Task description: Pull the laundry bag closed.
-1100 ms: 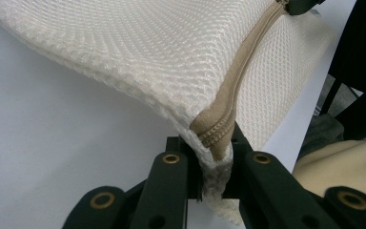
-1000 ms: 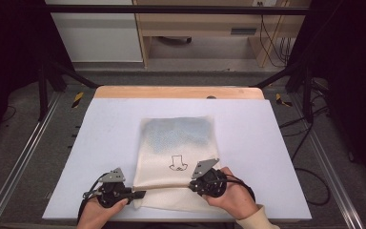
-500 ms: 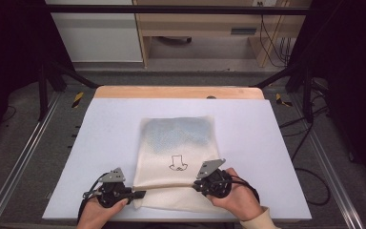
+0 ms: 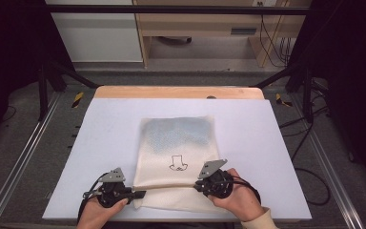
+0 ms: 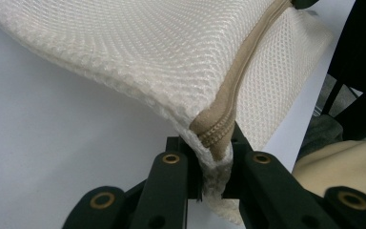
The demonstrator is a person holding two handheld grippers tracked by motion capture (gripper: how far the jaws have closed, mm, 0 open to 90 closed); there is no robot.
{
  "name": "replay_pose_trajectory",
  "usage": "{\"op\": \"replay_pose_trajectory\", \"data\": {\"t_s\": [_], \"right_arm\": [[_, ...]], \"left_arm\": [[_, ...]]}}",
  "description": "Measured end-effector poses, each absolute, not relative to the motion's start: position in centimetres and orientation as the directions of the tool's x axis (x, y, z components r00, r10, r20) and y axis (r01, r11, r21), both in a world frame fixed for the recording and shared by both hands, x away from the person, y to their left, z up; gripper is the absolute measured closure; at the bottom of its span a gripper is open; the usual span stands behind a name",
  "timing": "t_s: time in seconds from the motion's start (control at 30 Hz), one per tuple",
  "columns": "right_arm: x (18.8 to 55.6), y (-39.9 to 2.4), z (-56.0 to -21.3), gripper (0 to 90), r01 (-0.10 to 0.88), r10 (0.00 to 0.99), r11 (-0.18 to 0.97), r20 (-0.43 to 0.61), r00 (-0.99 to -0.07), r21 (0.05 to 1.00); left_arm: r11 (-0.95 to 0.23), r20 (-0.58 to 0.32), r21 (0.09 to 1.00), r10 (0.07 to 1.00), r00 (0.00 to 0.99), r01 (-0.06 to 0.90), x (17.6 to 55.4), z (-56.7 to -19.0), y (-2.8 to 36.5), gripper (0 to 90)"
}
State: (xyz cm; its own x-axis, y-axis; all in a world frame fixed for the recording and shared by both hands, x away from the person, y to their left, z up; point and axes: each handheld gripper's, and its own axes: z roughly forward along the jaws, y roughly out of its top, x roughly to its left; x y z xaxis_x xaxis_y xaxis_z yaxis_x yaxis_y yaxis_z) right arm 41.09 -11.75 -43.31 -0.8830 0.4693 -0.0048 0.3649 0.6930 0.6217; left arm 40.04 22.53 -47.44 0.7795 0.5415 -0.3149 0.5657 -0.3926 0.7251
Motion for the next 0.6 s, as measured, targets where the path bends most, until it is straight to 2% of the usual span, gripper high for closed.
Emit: {"op": "replay_pose_trajectory", "data": {"t_s": [0.6], "right_arm": [[40.84,-12.68,-43.41,82.0,0.375,0.483,0.694,-0.011,-0.876,0.614]], "left_arm": [[-0.384,-0.316,0.731,0.543,0.778,0.564,40.05,-47.19,22.8,83.1]]}}
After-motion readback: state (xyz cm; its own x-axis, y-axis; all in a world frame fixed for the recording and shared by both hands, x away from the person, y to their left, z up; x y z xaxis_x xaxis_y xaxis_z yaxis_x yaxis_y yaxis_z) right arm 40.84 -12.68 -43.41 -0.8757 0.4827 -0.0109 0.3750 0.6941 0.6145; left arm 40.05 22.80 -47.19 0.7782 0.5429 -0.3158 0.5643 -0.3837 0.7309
